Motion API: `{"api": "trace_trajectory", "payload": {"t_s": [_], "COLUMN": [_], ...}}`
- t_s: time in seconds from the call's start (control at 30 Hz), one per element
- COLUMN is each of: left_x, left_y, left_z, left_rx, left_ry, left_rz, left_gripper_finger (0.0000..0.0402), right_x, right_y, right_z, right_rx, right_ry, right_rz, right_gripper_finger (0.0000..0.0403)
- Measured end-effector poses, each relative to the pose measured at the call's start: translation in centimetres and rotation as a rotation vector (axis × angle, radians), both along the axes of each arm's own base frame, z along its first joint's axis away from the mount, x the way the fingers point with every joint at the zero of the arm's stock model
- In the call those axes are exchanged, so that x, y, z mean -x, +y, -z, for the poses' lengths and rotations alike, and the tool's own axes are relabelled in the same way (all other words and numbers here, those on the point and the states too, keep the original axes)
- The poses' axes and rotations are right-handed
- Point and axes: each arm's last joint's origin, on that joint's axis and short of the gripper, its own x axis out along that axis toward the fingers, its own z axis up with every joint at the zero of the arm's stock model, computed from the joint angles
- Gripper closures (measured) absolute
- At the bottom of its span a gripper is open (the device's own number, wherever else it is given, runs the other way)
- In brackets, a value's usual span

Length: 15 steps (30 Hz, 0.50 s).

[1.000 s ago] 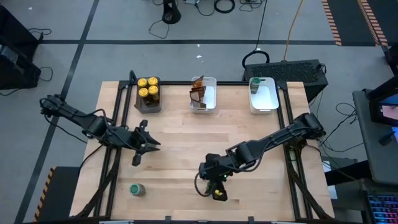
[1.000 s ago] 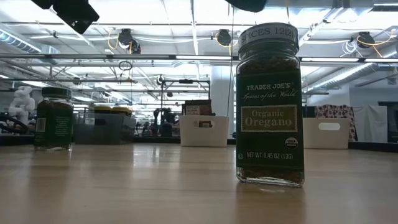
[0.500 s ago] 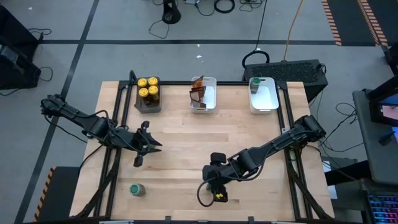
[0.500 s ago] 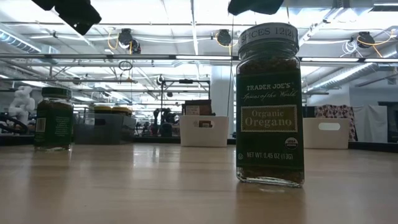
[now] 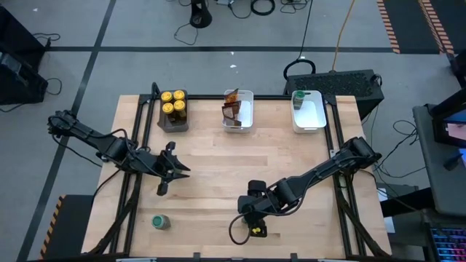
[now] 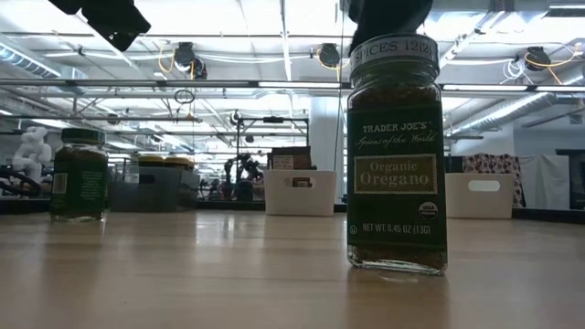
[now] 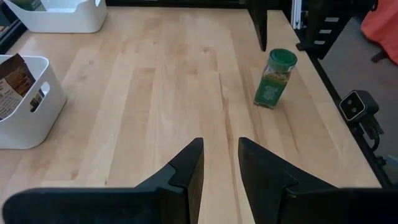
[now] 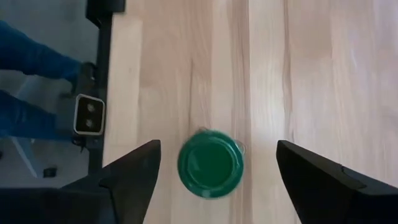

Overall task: Sort spices by type
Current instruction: Put the bottom right green seasoning bottle into the right white bin

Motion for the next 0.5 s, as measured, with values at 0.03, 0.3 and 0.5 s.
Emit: {"api": "trace_trajectory", "payload": {"t_s": [0.03, 0.3, 0.5], "left_x": [0.0, 0.0, 0.0], "left_y": [0.0, 0.0, 0.0], "left_z": [0.0, 0.0, 0.0], "left_rx": [0.001, 0.001, -0.009], "left_ry": [0.000, 0.002, -0.001], "left_rz": [-0.001, -0.002, -0.005], "left_gripper_finger": [0.0297, 0.0297, 0.0297], "right_x": [-0.1, 0.4, 0.3], "right_y": [0.2, 1.4, 1.9], "right_z": [0.1, 0.8, 1.9], "right_rx": [0.000, 0.040, 0.101], "right_ry": [-0.006, 0.007, 0.017], "right_rz": [-0.004, -0.065, -0.048], "right_gripper_finger": [0.0097, 0.0099, 0.0100]}}
